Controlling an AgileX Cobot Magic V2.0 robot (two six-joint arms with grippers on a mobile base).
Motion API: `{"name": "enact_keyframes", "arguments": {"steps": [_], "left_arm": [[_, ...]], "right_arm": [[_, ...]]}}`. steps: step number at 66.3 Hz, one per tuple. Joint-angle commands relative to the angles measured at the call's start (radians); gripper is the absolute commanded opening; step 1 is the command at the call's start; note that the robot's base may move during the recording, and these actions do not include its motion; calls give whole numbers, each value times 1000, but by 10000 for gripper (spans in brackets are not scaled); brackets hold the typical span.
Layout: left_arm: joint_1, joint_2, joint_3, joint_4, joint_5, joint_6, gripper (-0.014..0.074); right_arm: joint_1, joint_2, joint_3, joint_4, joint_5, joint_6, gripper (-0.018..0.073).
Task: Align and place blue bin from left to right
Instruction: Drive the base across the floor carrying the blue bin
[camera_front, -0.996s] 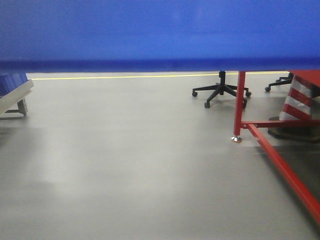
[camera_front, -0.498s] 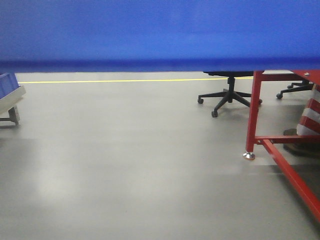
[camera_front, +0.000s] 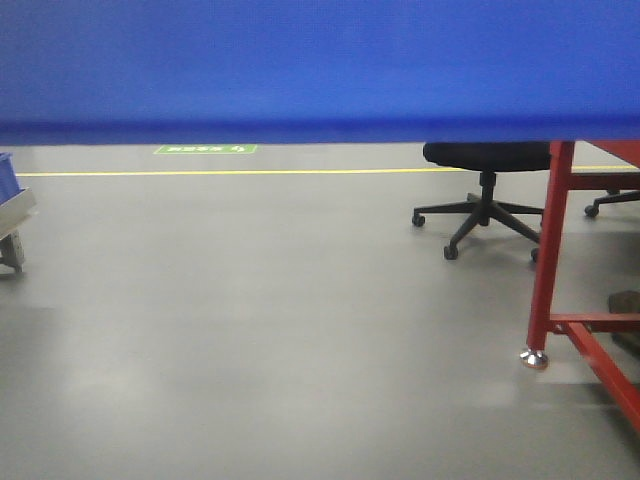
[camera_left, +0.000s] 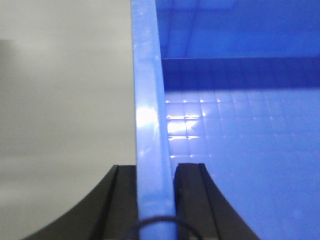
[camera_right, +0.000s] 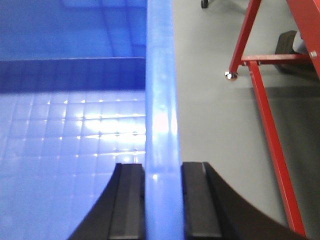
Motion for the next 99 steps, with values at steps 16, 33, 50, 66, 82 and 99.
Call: {"name": "enact_keyframes", "arguments": {"steps": [16, 33, 50, 66, 82, 99], "left_arm": [[-12, -7, -19, -39, -158, 8, -111], [-12, -7, -19, -39, -158, 8, -111], [-12, -7, -19, -39, -158, 8, -111], [-12, -7, -19, -35, -158, 8, -111], [-12, -7, -19, -31, -160, 8, -111], [-12, -7, -19, -29, -160, 8, -111]], "right_arm": [[5, 0, -16, -3, -179, -11, -80], [5, 0, -16, -3, -182, -11, -80], [5, 0, -16, -3, -192, -11, -80], [5, 0, -16, -3, -238, -11, -80], [5, 0, -16, -3, -290, -11, -80], [5, 0, -16, -3, -291, -11, -80]]}}
